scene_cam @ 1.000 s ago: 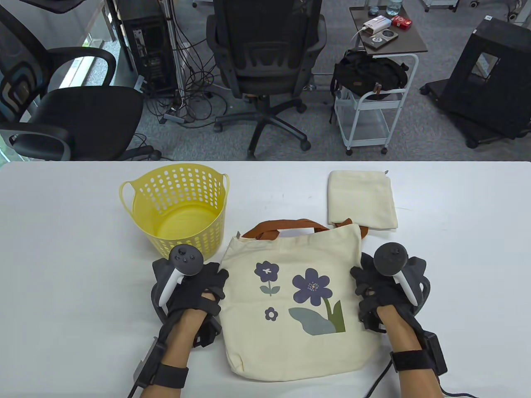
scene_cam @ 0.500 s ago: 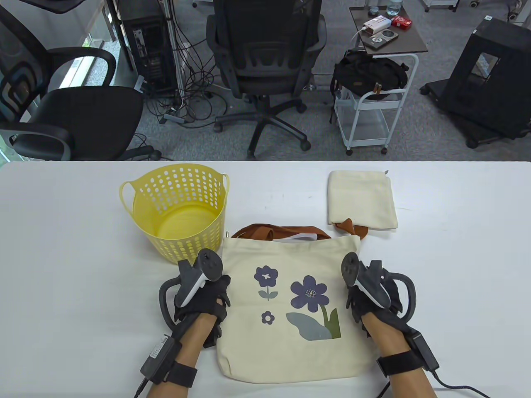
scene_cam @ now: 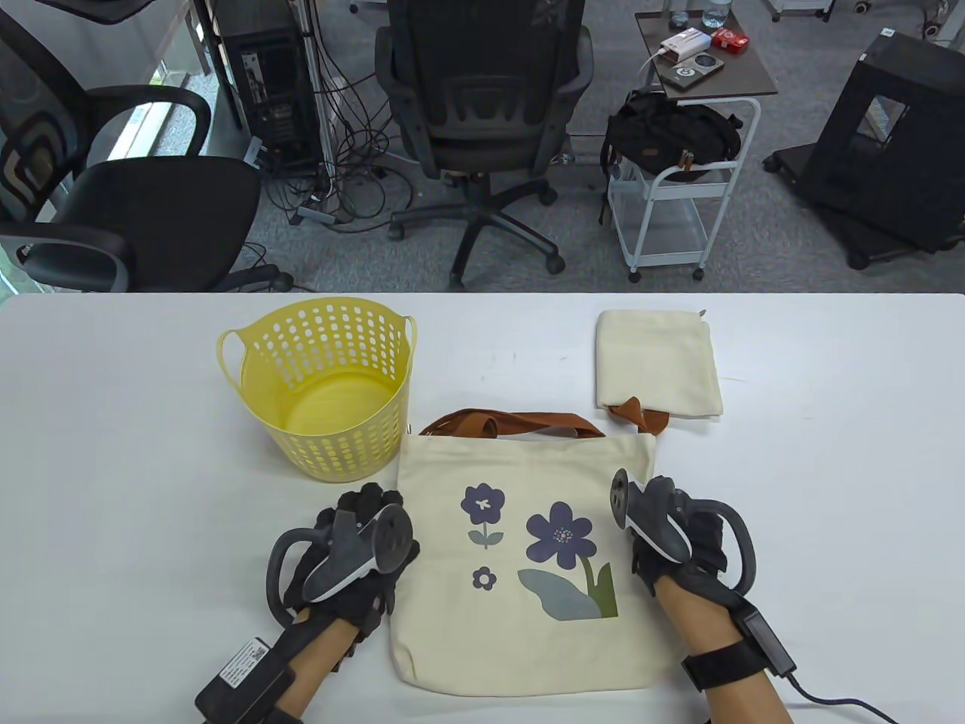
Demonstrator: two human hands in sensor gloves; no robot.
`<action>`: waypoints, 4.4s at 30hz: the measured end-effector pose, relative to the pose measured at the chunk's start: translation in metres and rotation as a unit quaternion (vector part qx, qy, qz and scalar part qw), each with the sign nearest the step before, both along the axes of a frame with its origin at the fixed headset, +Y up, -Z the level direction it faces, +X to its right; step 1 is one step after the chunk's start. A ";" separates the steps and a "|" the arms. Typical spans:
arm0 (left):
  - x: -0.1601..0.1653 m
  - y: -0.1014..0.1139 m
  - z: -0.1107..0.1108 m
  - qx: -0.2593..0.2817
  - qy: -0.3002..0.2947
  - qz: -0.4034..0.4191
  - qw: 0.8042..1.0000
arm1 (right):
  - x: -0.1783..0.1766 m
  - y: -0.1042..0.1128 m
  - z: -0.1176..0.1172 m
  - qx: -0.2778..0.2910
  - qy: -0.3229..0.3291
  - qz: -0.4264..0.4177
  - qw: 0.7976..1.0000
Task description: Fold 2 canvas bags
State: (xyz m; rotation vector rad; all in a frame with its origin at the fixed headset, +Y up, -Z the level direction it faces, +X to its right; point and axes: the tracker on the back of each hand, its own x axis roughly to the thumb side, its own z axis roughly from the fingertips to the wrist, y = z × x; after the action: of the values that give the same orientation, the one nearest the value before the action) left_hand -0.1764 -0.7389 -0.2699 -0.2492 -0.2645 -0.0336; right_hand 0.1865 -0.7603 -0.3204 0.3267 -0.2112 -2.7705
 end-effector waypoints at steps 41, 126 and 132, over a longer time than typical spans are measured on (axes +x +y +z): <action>0.004 -0.059 0.033 -0.210 -0.112 0.024 0.971 | -0.145 -0.006 -0.165 -0.112 0.145 -0.077 0.980; 0.001 -0.047 0.047 -0.256 -0.188 -0.028 0.948 | 0.038 -0.023 0.109 -0.219 0.317 -0.239 0.891; 0.001 -0.044 0.056 -0.158 -0.188 -0.044 0.968 | 0.042 -0.020 0.105 -0.154 0.323 -0.257 0.898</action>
State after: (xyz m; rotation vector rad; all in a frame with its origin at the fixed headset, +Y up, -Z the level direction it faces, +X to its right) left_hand -0.1750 -0.7827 -0.2138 -0.5748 -0.6391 -0.1277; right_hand 0.2286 -0.7801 -0.2155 -0.8374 -0.6240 -3.0794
